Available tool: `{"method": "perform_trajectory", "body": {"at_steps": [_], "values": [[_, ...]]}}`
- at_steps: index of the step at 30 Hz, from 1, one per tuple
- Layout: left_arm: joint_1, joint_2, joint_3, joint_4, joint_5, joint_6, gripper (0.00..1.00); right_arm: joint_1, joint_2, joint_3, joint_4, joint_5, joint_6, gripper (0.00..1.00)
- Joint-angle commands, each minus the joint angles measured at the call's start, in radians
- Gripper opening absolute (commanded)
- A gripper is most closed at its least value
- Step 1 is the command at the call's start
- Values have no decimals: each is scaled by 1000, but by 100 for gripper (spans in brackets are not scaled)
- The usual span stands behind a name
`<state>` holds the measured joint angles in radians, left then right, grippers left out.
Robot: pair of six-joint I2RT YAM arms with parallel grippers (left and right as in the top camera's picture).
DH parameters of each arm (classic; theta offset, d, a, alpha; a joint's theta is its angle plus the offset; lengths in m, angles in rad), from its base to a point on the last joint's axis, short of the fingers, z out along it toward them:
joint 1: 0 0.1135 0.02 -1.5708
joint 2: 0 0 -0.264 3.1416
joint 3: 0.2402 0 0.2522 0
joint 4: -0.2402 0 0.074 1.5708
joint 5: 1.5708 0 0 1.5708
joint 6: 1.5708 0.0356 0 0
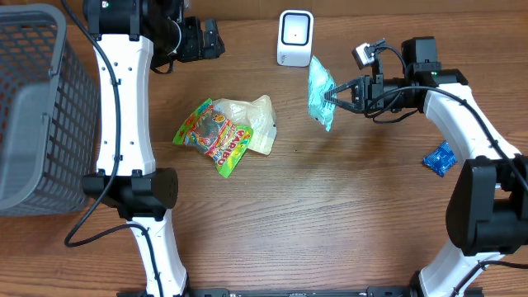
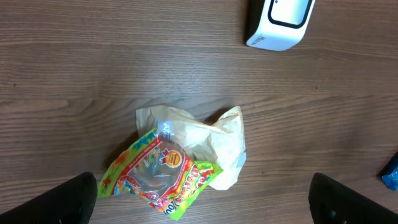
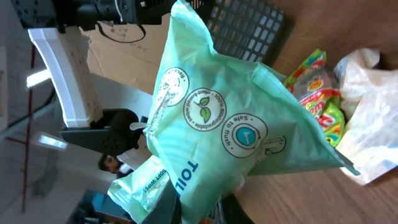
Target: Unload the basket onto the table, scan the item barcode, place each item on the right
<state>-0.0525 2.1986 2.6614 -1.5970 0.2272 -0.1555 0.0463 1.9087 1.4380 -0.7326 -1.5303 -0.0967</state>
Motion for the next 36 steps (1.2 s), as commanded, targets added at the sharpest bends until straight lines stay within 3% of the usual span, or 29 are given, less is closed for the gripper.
{"method": "perform_trajectory", "body": {"at_steps": [1,5,9,13,17,18,20,23,28,36], "values": [[-7,-28,-2,1,-2,-6,100,-3,-13,23,11,-39,-51,3],[-7,-28,-2,1,-2,-6,100,-3,-13,23,-23,109,-42,4],[-7,-28,-2,1,-2,-6,100,24,-13,23,-141,581,37,4],[-7,-28,-2,1,-2,-6,100,95,-13,26,-197,922,116,4],[-7,-28,-2,1,-2,-6,100,204,-13,58,-267,1427,243,4],[-7,-28,-2,1,-2,-6,100,264,-13,69,-301,1694,318,4],[-7,-28,-2,1,-2,-6,100,328,-13,74,-337,1970,402,4],[-7,-28,-2,1,-2,-6,100,421,-12,74,-408,2292,510,4],[-7,-28,-2,1,-2,-6,100,507,6,73,-459,2446,511,4],[-7,-28,-2,1,-2,-6,100,531,204,67,-479,2543,359,4]]}}
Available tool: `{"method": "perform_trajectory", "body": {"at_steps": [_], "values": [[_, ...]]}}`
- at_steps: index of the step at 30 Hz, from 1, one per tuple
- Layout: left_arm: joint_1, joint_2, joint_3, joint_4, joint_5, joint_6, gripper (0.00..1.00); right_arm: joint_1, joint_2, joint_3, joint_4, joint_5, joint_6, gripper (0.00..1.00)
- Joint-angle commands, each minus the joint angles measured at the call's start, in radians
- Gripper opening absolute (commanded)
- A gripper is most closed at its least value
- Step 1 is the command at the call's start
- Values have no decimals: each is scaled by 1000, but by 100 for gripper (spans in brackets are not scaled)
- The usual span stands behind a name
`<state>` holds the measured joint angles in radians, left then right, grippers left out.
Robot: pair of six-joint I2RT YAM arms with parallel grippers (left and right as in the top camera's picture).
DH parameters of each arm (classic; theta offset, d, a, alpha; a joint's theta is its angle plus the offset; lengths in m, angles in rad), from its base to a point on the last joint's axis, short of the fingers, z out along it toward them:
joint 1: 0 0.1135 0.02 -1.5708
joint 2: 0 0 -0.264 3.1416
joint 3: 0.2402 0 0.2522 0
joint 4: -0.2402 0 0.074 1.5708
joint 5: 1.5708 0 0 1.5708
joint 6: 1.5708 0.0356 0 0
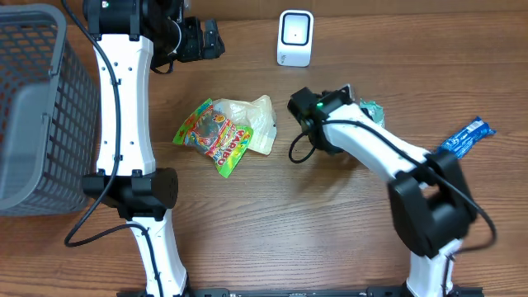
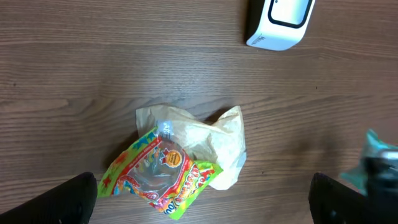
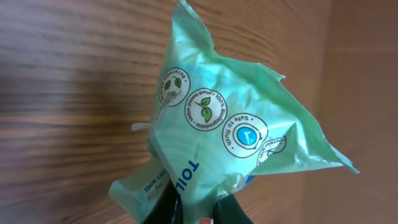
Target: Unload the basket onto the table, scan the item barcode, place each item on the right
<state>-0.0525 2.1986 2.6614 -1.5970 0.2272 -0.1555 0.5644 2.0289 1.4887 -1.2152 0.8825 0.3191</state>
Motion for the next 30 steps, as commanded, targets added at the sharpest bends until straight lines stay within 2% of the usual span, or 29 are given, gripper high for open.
{"method": "perform_trajectory", "body": {"at_steps": [1,6,12,21,27,30], "values": [[-7,-28,-2,1,-2,-6,100,23,97,16,10,130,-59,4],[-7,-28,-2,1,-2,-6,100,103,121,16,61,79,-87,4],[-7,-28,-2,1,-2,-6,100,185,121,16,103,-77,-149,37],[-7,-28,-2,1,-2,-6,100,290,121,16,103,-86,-149,40],[-7,-28,-2,1,-2,-6,100,362,121,18,103,-196,-149,43],[-7,-28,-2,0,-2,-6,100,393,120,23,94,-219,-148,50]]}}
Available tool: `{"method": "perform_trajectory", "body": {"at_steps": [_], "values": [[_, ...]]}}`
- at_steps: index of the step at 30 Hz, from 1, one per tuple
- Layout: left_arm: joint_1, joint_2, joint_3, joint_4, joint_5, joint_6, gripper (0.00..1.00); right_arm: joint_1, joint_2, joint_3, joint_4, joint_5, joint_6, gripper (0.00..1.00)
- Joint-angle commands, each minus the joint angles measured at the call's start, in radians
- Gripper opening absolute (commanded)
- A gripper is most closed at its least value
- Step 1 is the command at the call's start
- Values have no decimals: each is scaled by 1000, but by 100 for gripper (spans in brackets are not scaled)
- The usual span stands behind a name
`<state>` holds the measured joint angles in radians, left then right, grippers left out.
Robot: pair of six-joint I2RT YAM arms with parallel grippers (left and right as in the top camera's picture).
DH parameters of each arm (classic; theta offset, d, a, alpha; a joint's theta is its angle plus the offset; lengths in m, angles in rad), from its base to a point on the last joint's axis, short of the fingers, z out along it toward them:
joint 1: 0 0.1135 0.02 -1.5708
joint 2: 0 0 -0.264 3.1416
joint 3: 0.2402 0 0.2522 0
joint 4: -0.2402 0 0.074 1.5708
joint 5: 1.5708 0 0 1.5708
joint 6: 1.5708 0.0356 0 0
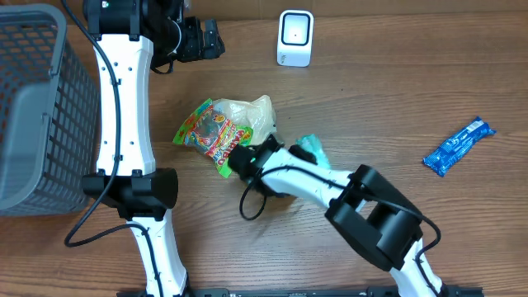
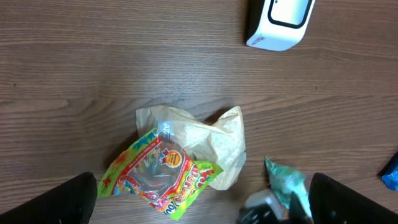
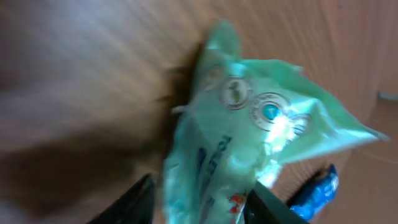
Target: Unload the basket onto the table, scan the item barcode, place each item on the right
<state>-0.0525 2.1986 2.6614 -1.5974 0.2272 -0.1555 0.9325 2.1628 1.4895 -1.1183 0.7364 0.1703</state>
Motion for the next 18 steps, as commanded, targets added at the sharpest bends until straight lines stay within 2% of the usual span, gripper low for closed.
{"method": "perform_trajectory", "body": {"at_steps": [1,7,12,14,18], "values": [[-6,-28,-2,1,-2,-6,100,33,-14,31,-14,-86,1,53],[-6,-28,-2,1,-2,-6,100,49,-14,140,-79,-338,2,58],[-13,-28,-2,1,-2,-6,100,32,-14,318,-156,-626,4,61],[-13,-28,-2,1,-2,-6,100,3,-14,431,-220,-736,3,63],[-13,-28,-2,1,-2,-6,100,-92,-14,578,-322,-808,4,64]]}}
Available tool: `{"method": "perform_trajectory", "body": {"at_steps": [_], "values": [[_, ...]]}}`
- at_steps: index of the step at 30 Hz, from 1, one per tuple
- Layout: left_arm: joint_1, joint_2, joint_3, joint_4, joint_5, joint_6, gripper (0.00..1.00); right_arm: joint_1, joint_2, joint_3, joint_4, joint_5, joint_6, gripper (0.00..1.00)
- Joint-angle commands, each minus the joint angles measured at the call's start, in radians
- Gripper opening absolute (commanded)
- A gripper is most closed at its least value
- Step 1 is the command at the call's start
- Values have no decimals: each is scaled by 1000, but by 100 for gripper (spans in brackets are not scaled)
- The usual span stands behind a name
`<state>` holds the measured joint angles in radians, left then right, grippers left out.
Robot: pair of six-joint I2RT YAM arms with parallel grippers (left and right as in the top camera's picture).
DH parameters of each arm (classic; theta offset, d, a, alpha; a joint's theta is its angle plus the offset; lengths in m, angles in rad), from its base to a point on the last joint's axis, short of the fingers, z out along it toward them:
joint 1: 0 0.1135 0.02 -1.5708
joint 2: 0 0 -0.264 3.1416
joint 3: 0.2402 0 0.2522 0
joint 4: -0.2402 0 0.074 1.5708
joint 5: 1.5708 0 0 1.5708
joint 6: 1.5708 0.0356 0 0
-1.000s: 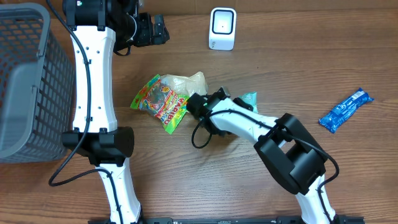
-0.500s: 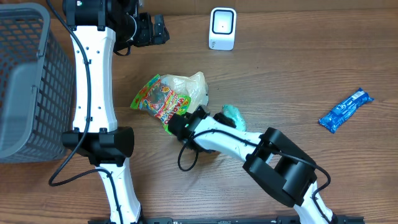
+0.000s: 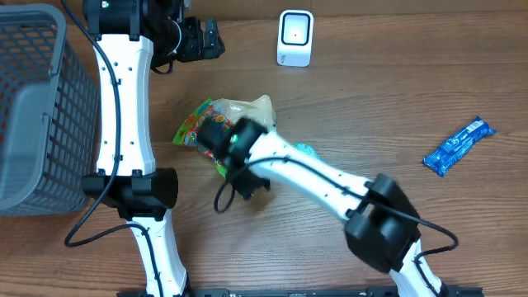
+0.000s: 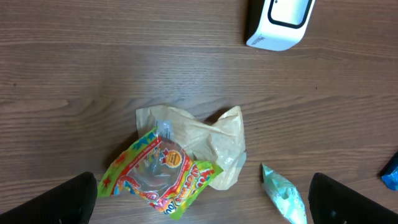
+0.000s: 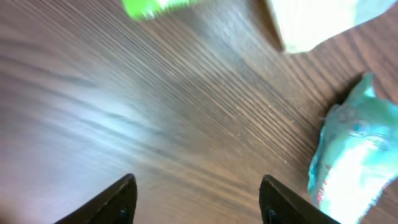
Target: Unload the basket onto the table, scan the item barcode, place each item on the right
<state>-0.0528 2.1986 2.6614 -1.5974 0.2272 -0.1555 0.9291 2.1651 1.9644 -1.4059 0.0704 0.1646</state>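
The green wipes pack (image 3: 307, 152) lies loose on the wooden table, just right of the pale bag (image 3: 254, 115). It also shows in the wrist views as the green pack (image 5: 346, 163) and the same pack (image 4: 283, 194). My right gripper (image 3: 247, 183) stands open a little left of it, and between the fingers of that gripper (image 5: 200, 186) there is only bare wood. The white scanner (image 3: 295, 38) stands at the back. My left gripper (image 3: 203, 38) is high at the back left and open (image 4: 202, 190).
A colourful candy bag (image 3: 198, 125) lies against the pale bag, partly under my right arm. A blue snack bar (image 3: 456, 147) lies at the far right. A grey basket (image 3: 33, 107) fills the left edge.
The green pack was between the right gripper's spreading fingers; now it lies free on the table. The right gripper has shifted left, away from it. The left arm is unchanged.
My right gripper first held the green pack up beside the scanner at the right. Then it held it over the middle of the table, then low beside the pale bag. Now the pack rests there, released.
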Motion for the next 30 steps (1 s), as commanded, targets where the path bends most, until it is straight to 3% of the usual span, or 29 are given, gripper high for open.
{"method": "perform_trajectory", "body": {"at_steps": [1,4,7,9,10,18,30], "values": [[-12,-28,-2,1,-2,-6,100,-133,-16,130,-54,-156,10,64],[-12,-28,-2,1,-2,-6,100,-264,-16,140,-66,-204,8,64],[-13,-28,-2,1,-2,-6,100,-451,-15,89,-54,-377,-109,57],[-13,-28,-2,1,-2,-6,100,-565,-15,14,-44,-538,-235,15],[-13,-28,-2,1,-2,-6,100,-594,-15,-19,-36,-559,-252,4],[-13,-28,-2,1,-2,-6,100,-649,-15,-284,117,-601,-252,4],[-13,-28,-2,1,-2,-6,100,-402,-53,-332,135,-660,-245,4]]}}
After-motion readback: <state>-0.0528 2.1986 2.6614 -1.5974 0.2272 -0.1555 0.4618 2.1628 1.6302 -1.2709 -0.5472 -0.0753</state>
